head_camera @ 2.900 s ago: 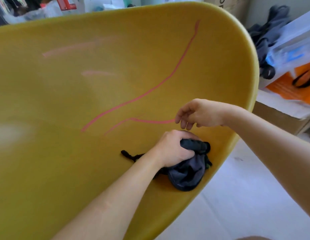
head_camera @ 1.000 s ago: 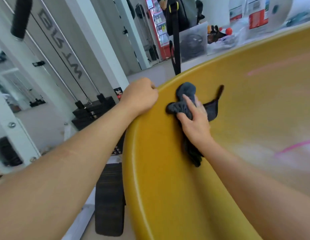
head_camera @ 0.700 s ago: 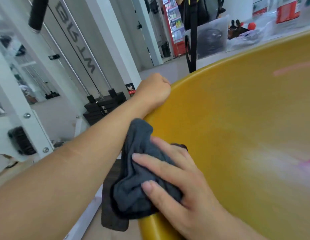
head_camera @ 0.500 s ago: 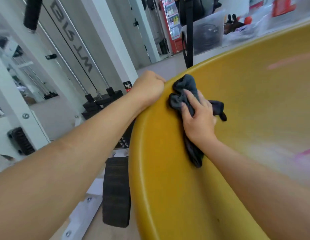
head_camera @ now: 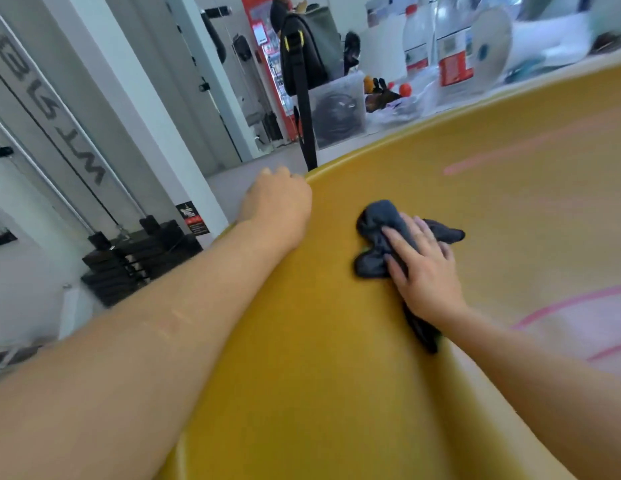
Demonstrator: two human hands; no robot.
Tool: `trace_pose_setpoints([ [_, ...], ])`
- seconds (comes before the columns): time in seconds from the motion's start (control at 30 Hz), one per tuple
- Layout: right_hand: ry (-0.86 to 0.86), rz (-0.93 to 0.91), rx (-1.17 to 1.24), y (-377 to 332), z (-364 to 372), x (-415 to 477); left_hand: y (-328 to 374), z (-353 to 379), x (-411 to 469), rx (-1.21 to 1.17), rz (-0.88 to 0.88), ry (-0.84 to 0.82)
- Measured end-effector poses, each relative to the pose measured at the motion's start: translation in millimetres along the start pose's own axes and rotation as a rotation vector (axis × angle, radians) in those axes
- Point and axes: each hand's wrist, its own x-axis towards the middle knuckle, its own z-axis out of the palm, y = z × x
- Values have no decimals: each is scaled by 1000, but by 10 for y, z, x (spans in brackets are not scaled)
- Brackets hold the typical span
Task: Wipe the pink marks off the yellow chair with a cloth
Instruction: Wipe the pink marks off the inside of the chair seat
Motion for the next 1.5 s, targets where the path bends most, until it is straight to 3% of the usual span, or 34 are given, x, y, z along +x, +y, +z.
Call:
trace_pose_setpoints([
  [0.07,104,355,107,-255,-6,6,65,18,7,-21,-51,11],
  [0.1,80,383,161,-505,38,-137,117,42,5,-50,-87,18],
  [0.13,4,245,194,-798,74,-376,167,93,-12,-60,-122,35],
  [0.2,-296,-262,250,-1055,-29,-897,233,198,-53,-31,-149,65],
  [0.23,-385,-447,218,-857,-137,-969,236,221,-69,-19,-147,68],
  [0.27,-368,-553,102,-537,-223,-926,229,222,-78,-19,-139,64],
  [0.3,-338,-516,-29,-196,-292,-822,212,203,-68,-34,-128,64],
  [0.37,-191,-1,-161,281,-406,-518,191,186,-38,-53,-124,56],
  [0.4,-131,257,-125,316,-382,-441,200,194,-31,-48,-134,51],
  [0.43,-130,398,-23,164,-314,-458,218,206,-32,-41,-150,46],
  [0.47,-195,378,80,-125,-236,-551,240,221,-36,-38,-168,47],
  [0.6,-515,-258,448,-1150,-517,-1466,279,240,-27,-45,-181,58],
  [0.7,-631,-533,366,-924,-871,-1739,245,219,-9,-77,-187,52],
  [0.8,-553,-494,-81,-214,-734,-1305,213,155,-23,-90,-162,45],
  [0.87,-386,-195,-290,201,-577,-842,235,145,-42,-90,-150,44],
  [0.93,-229,185,-276,254,-457,-590,268,197,-69,-67,-155,59],
  [0.97,-235,276,-227,133,-370,-607,277,225,-85,-50,-162,69],
  [1.0,-273,249,-183,-47,-322,-703,283,247,-99,-28,-167,82],
  [1.1,-459,-324,12,-402,-361,-1137,368,209,-85,-8,-170,89],
  [1.17,-504,-542,16,-136,-499,-1053,506,128,-33,-16,-138,26],
  [1.2,-473,-524,-60,102,-523,-918,561,85,11,-14,-132,3],
  [1.33,-185,-34,-277,868,-659,-398,484,20,73,-14,-232,-10],
  [1.43,-88,309,-167,322,-376,-379,514,105,103,-12,-258,24],
  [1.5,-27,26,-56,-320,-109,-627,576,191,152,-48,-286,59],
])
